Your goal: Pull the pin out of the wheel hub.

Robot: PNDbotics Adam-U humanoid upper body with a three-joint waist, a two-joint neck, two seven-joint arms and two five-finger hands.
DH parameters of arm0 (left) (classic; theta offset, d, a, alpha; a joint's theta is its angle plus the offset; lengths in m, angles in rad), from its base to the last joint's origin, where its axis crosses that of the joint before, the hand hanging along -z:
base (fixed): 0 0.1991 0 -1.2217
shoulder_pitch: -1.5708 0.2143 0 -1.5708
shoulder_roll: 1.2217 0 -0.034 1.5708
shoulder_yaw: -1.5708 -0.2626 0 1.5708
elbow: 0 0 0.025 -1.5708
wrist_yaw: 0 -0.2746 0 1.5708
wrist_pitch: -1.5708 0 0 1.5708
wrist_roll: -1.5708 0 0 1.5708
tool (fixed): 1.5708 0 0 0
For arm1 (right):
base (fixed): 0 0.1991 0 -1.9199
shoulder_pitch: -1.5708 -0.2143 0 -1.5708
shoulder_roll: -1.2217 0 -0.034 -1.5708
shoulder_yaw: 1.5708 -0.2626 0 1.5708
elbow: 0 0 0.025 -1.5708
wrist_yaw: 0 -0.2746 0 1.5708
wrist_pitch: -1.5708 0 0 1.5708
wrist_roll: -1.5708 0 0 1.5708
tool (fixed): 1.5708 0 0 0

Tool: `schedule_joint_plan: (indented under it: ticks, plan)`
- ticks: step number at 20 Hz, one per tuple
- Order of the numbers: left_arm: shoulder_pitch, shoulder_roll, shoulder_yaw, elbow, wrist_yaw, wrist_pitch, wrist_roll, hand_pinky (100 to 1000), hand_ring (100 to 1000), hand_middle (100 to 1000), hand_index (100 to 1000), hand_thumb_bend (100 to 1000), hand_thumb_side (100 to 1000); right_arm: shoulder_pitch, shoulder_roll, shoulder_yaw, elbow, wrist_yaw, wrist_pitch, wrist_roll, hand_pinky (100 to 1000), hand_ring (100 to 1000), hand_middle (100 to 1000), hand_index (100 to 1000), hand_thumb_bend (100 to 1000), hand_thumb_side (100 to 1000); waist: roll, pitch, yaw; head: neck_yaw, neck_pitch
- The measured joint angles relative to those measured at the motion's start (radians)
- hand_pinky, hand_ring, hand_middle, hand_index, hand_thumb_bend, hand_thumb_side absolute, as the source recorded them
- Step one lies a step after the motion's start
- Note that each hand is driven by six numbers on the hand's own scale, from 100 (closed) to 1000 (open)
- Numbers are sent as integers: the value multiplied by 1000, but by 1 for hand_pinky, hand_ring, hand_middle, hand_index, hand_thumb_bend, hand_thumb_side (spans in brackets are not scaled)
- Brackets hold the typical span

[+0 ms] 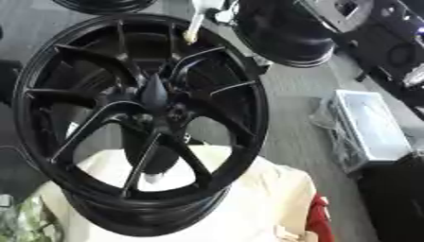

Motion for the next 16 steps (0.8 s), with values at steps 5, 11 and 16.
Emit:
schedule_joint_plan:
  ticks: [5, 11, 16]
  plan:
    - [1, -9, 0, 0, 6, 10, 8, 706, 1000, 935, 751, 100, 699, 40, -27, -102, 51, 1, 7, -106, 680, 437, 112, 298, 100, 100, 8, -6, -12, -2, 0]
    - [1, -17, 0, 0, 12, 17, 13, 706, 1000, 934, 751, 100, 694, 48, -62, -216, 166, -1, 14, -255, 657, 418, 101, 294, 100, 100, 13, -6, -22, 19, 0]
    - [1, -17, 1, 0, 15, 18, 13, 705, 1000, 935, 751, 100, 695, 105, -115, -298, 193, -43, 13, -338, 645, 414, 101, 296, 100, 100, 14, -6, -30, 41, 0]
